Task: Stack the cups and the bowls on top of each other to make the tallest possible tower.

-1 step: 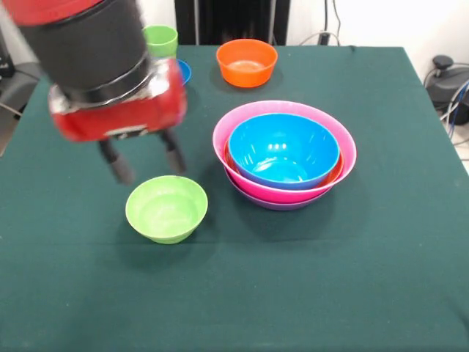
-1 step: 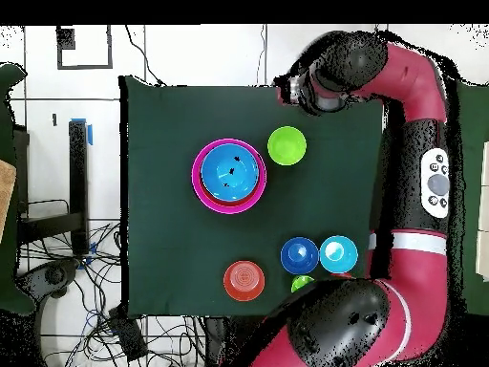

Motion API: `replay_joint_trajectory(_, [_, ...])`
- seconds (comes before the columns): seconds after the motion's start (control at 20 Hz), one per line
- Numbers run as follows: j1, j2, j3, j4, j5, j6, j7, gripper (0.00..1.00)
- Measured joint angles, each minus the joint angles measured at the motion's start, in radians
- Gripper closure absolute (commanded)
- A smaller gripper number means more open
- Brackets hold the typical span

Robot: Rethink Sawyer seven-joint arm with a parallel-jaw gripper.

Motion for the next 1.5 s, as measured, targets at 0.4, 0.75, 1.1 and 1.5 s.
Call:
replay_joint_trajectory(0.4, [0.052, 0.113, 0.089, -0.204, -0.159, -0.053, -0.389, 0.00])
replay_joint_trajectory(0.75, [0.097, 0.183, 0.167, -0.300, -0.224, -0.067, -0.584, 0.00])
replay_joint_trajectory(1.1, [0.122, 0.261, 0.314, -0.388, -0.342, -0.018, -0.652, 0.00])
replay_joint_trajectory(1.5, [0.117, 0.289, 0.382, -0.413, -0.411, 0.261, -0.650, 0.00])
